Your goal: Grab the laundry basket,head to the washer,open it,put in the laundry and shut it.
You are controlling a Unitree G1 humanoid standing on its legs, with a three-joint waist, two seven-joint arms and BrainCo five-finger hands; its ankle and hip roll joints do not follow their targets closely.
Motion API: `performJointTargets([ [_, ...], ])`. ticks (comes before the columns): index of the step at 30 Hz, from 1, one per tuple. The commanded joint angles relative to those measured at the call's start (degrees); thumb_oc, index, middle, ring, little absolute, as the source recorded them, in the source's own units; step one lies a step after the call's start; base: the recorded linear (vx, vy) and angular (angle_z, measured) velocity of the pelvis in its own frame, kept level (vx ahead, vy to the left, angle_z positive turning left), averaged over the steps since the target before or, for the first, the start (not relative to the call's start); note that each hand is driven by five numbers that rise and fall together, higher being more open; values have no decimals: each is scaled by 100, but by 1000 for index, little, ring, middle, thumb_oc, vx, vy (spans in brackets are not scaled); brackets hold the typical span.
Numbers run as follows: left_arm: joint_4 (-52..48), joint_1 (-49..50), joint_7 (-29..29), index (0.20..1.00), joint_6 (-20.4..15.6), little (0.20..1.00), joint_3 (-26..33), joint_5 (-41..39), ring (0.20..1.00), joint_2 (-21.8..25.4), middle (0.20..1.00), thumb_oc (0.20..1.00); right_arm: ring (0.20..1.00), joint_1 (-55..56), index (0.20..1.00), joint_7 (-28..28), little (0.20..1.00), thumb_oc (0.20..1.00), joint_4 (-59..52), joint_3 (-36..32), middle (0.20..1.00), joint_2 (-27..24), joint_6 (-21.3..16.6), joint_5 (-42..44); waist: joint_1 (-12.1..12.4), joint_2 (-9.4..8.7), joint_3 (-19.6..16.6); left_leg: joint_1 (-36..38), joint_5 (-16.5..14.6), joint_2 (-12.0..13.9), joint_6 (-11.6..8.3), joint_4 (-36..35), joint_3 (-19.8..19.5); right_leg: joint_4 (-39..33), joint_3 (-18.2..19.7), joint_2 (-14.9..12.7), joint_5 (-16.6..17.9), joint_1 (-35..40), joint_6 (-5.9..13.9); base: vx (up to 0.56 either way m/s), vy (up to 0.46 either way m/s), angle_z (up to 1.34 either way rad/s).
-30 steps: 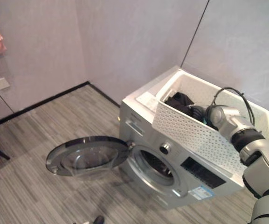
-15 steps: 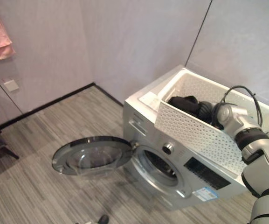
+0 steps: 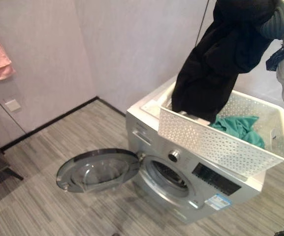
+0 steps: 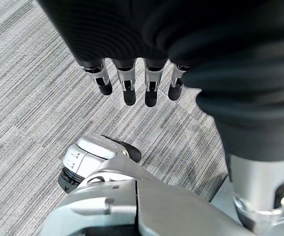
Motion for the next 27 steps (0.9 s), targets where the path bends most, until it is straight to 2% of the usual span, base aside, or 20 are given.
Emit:
performJointTargets([
  [1,524,-139,52,1000,-42,1000,-237,251,1000,137,1000,1000,200,-261,200,-444,200,200,43,-293,200,8,68,-155,200,-334,-302,371,-486,-50,263,24,466,270,265,-501,57,-469,403,-40,23,-2],
  [10,519,-138,55,1000,-75,1000,-309,366,1000,93,1000,1000,200,-211,200,-530,200,200,-55,-423,200,81,76,-198,150,-309,-312,437,-532,-97,338,24,586,279,369,-548,101,-485,426,-10,13,-8],
  [17,553,-208,97,1000,-94,1000,-379,459,1000,94,1000,1000,200,-621,200,-833,200,200,-38,-405,200,-225,124,-137,93,-321,-333,510,-581,-158,391,24,676,276,459,-582,151,-504,474,0,12,-2],
  [23,564,-265,111,1000,-104,1000,-395,449,1000,85,1000,1000,200,-982,200,-841,200,200,58,-177,200,-418,93,120,23,-339,-345,556,-615,-201,433,25,761,283,557,-618,190,-538,516,-4,26,-12],
  [27,565,-295,122,1000,-105,1000,-391,502,1000,70,1000,1000,200,-818,200,-874,200,200,-170,-348,200,-490,96,96,-10,-332,-339,607,-676,-268,495,56,855,305,678,-649,227,-579,550,-13,38,-20],
])
